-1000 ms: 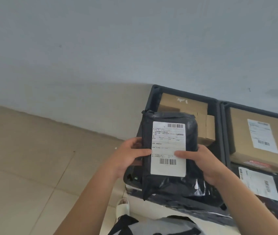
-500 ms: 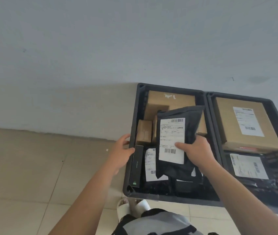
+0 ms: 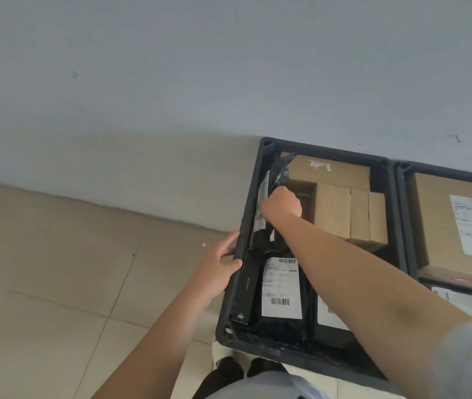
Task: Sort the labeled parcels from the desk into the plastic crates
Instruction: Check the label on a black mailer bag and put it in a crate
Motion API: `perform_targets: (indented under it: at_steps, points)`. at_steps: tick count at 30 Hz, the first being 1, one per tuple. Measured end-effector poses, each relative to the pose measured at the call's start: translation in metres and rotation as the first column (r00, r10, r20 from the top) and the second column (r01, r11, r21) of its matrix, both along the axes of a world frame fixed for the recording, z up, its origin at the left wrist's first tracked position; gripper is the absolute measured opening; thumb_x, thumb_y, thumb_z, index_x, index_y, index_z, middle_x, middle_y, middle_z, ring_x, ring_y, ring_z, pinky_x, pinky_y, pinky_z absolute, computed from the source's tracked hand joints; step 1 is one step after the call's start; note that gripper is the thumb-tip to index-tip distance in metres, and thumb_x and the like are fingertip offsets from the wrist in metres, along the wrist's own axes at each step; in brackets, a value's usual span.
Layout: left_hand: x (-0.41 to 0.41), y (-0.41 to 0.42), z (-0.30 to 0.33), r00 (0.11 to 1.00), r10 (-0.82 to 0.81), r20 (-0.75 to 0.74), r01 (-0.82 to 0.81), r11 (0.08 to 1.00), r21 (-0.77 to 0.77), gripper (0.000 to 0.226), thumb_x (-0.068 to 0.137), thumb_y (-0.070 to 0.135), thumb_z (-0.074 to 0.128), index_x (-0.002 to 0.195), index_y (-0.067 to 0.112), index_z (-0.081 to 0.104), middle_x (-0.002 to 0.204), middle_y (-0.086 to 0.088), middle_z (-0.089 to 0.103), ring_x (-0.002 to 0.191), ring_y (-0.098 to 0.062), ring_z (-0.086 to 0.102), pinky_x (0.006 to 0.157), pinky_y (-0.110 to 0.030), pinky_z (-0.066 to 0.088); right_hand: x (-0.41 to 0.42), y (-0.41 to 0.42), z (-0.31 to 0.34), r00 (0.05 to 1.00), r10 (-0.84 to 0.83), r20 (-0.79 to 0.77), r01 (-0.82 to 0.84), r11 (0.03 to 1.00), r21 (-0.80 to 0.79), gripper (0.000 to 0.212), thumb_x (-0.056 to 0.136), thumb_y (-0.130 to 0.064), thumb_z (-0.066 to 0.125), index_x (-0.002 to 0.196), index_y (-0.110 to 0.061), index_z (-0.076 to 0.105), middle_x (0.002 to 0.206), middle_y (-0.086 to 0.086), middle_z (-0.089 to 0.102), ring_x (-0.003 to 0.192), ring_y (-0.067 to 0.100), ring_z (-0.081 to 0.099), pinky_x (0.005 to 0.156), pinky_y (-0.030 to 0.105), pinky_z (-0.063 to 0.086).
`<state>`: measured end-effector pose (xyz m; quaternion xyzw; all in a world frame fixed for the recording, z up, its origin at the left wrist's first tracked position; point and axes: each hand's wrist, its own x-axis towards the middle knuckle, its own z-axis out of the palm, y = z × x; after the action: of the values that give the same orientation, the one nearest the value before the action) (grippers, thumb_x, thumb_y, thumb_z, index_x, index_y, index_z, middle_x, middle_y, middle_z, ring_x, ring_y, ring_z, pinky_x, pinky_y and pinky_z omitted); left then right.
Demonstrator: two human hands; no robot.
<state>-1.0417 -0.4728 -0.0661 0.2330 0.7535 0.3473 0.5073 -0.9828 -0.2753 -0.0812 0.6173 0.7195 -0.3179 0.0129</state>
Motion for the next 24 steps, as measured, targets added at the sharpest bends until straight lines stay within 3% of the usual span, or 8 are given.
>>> perform_targets:
  at_steps: [2, 5, 9, 11, 13, 17, 21, 24]
  points:
    - [-0.001, 0.000, -0.002, 1.000, -0.011, -0.020, 0.010, 1.000, -0.021, 0.064, 0.103, 0.017, 0.062, 0.148, 0.058, 0.041, 0.133, 0.019, 0.053, 0.126, -0.021, 0.063, 0.110, -0.046, 0.047, -0.010, 0.007, -0.003, 0.999, 0.031, 0.017, -0.031, 1.000, 0.002, 0.022, 0.099, -0.012, 0.059, 0.117, -0.003, 0.068, 0.097, 0.009, 0.068, 0.098, 0.029, 0.072, 0.074, 0.031, 0.051]
    - [-0.001, -0.001, -0.005, 0.999, -0.019, -0.046, 0.018, 1.000, -0.021, 0.064, 0.103, 0.020, 0.062, 0.148, 0.061, 0.039, 0.143, 0.016, 0.054, 0.122, -0.012, 0.064, 0.100, -0.031, 0.049, -0.022, 0.014, -0.011, 0.995, 0.078, 0.059, -0.079, 0.997, 0.020, 0.023, 0.100, -0.011, 0.061, 0.121, -0.004, 0.067, 0.109, 0.012, 0.072, 0.101, 0.030, 0.071, 0.074, 0.033, 0.051]
    - [0.000, 0.000, -0.010, 0.999, 0.000, -0.046, -0.002, 0.999, -0.040, 0.063, 0.102, 0.023, 0.063, 0.142, 0.066, 0.041, 0.148, 0.015, 0.054, 0.129, -0.022, 0.061, 0.114, -0.051, 0.046, -0.029, 0.028, -0.026, 0.997, 0.063, 0.049, -0.063, 0.998, -0.019, 0.026, 0.098, -0.004, 0.058, 0.123, -0.001, 0.066, 0.115, 0.016, 0.070, 0.106, 0.034, 0.069, 0.087, 0.040, 0.058]
    - [-0.002, 0.000, -0.012, 0.999, 0.007, -0.043, -0.009, 0.999, -0.044, 0.064, 0.102, 0.023, 0.065, 0.140, 0.069, 0.041, 0.145, 0.017, 0.056, 0.130, -0.023, 0.061, 0.113, -0.052, 0.046, -0.028, 0.032, -0.035, 0.999, 0.000, -0.042, -0.004, 0.996, -0.085, 0.033, 0.098, -0.006, 0.058, 0.131, 0.000, 0.058, 0.122, 0.018, 0.067, 0.110, 0.036, 0.067, 0.090, 0.042, 0.058]
    - [-0.003, -0.001, -0.014, 1.000, 0.015, -0.025, -0.016, 0.999, -0.030, 0.064, 0.101, 0.023, 0.065, 0.138, 0.070, 0.042, 0.141, 0.019, 0.058, 0.118, -0.014, 0.067, 0.100, -0.037, 0.054, -0.021, 0.027, -0.042, 0.971, -0.114, -0.212, 0.076, 0.980, -0.182, 0.046, 0.099, -0.015, 0.057, 0.144, -0.005, 0.048, 0.133, 0.016, 0.063, 0.116, 0.036, 0.063, 0.092, 0.041, 0.056]
    - [-0.004, -0.002, -0.014, 1.000, 0.024, 0.014, -0.024, 1.000, -0.004, 0.063, 0.103, 0.020, 0.062, 0.145, 0.063, 0.042, 0.135, 0.022, 0.062, 0.098, -0.003, 0.070, 0.072, -0.018, 0.049, 0.002, -0.001, -0.049, 0.796, -0.331, -0.507, 0.156, 0.921, -0.356, 0.063, 0.103, -0.033, 0.049, 0.161, -0.032, 0.027, 0.161, 0.003, 0.043, 0.142, 0.031, 0.046, 0.119, 0.052, 0.037]
    - [-0.004, 0.000, -0.010, 1.000, 0.018, 0.023, -0.018, 1.000, -0.003, 0.061, 0.105, 0.016, 0.059, 0.147, 0.057, 0.043, 0.128, 0.025, 0.065, 0.092, 0.006, 0.070, 0.060, -0.011, 0.047, 0.003, -0.024, -0.055, 0.719, -0.457, -0.523, 0.098, 0.812, -0.575, 0.054, 0.111, -0.045, 0.031, 0.163, -0.043, 0.014, 0.172, -0.003, 0.016, 0.158, 0.030, 0.016, 0.126, 0.057, 0.014]
    - [-0.003, 0.002, -0.006, 0.999, 0.014, 0.030, -0.014, 1.000, -0.012, 0.059, 0.105, 0.017, 0.058, 0.146, 0.057, 0.043, 0.121, 0.029, 0.065, 0.085, 0.010, 0.069, 0.054, -0.008, 0.046, -0.011, -0.018, -0.055, 0.649, -0.607, -0.459, 0.155, 0.696, -0.701, 0.059, 0.108, -0.057, 0.029, 0.163, -0.043, 0.013, 0.173, -0.002, 0.013, 0.159, 0.030, 0.012, 0.127, 0.058, 0.011]
